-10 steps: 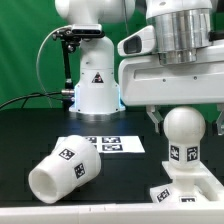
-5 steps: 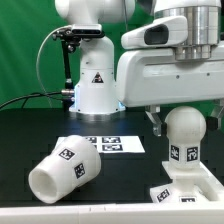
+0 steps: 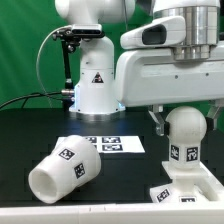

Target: Assemble lamp

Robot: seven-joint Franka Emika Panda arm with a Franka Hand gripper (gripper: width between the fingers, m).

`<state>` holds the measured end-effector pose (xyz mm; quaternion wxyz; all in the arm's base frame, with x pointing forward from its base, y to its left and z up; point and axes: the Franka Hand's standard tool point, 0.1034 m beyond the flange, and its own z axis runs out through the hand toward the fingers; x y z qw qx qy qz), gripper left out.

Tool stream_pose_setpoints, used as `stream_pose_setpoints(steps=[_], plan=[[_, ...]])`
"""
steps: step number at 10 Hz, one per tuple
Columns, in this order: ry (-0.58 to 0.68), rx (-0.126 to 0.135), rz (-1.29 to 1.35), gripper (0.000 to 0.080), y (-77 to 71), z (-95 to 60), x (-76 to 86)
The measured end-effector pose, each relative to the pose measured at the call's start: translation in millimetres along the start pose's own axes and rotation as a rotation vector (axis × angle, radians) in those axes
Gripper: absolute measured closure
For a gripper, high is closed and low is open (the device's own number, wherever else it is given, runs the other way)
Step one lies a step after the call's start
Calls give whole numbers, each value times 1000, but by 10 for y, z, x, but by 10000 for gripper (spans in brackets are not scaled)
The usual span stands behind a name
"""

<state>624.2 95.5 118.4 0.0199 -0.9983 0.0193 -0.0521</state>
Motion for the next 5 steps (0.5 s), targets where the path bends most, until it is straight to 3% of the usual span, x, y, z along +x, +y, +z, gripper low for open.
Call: stream_pose_setpoints(steps=[3, 5], plan=[[10, -35, 481, 226, 14, 10, -3], [-3, -28, 788, 226, 53, 11, 13]])
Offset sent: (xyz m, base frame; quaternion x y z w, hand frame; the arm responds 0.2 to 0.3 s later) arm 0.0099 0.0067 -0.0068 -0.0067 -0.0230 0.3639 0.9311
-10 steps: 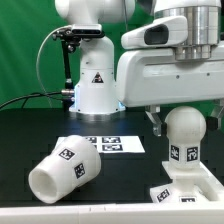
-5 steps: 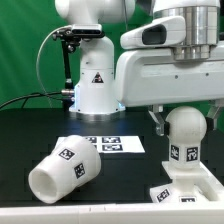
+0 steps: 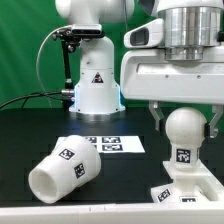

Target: Assemble lamp

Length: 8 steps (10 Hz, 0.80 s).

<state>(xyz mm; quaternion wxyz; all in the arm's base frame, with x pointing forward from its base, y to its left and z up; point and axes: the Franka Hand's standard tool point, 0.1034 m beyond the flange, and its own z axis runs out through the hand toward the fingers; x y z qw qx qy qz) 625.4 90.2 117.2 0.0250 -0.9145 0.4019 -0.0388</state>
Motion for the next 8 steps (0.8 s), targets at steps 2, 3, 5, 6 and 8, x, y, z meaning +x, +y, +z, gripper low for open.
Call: stream_pose_setpoints(steps=[2, 3, 5, 6, 8], plan=[[-36, 19, 381, 225, 31, 5, 21], [-45, 13, 472, 225, 35, 11, 5], [-44, 11, 484, 225, 40, 16, 0], [-42, 10, 457, 153, 40, 15, 0], [-42, 17, 15, 116, 43, -5, 15]])
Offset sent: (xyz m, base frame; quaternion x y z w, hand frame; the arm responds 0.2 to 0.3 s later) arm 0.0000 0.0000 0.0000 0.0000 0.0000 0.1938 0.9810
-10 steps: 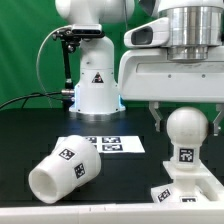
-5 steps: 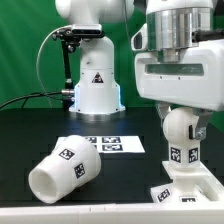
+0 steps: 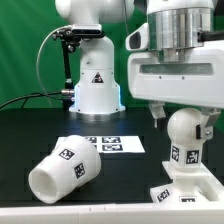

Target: Assemble lamp

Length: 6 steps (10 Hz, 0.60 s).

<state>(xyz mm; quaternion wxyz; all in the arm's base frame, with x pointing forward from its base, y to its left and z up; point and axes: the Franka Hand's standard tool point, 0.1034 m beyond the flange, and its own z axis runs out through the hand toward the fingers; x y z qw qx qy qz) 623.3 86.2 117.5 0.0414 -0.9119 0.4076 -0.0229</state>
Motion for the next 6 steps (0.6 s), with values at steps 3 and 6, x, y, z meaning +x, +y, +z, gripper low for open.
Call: stream_pose_setpoints(steps=[3, 6], plan=[[22, 16, -233, 101, 10, -4, -35], [35, -4, -477, 101, 22, -1, -13]])
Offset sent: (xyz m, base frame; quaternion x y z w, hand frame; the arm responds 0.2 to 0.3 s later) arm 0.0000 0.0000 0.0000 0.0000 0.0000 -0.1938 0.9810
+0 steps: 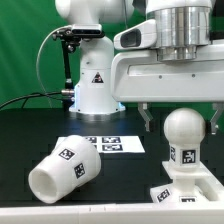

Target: Assemble lamp

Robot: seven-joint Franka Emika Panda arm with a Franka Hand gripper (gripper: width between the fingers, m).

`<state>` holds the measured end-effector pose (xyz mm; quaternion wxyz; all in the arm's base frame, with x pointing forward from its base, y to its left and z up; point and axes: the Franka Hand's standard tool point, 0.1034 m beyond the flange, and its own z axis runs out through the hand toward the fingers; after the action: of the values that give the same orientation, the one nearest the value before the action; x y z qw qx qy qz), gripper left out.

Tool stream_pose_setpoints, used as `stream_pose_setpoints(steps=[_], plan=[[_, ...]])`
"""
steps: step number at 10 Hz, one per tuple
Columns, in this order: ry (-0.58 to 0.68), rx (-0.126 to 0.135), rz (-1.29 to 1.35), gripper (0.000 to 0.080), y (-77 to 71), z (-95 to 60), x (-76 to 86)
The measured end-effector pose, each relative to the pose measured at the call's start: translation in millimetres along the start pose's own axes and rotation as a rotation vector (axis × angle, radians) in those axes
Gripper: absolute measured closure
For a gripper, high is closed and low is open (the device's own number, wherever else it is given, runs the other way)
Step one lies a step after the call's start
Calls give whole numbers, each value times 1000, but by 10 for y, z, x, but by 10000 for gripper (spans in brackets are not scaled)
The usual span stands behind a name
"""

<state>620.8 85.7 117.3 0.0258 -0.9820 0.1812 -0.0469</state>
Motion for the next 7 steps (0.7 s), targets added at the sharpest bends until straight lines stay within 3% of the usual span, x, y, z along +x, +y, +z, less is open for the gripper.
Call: stream_pose_setpoints(steps=[1, 4, 5, 7], plan=[[9, -30, -207, 101, -38, 2, 11], [12, -34, -230, 113, -46, 11, 28], [12, -33, -202, 226, -46, 11, 28], [14, -32, -76, 226, -46, 12, 28]])
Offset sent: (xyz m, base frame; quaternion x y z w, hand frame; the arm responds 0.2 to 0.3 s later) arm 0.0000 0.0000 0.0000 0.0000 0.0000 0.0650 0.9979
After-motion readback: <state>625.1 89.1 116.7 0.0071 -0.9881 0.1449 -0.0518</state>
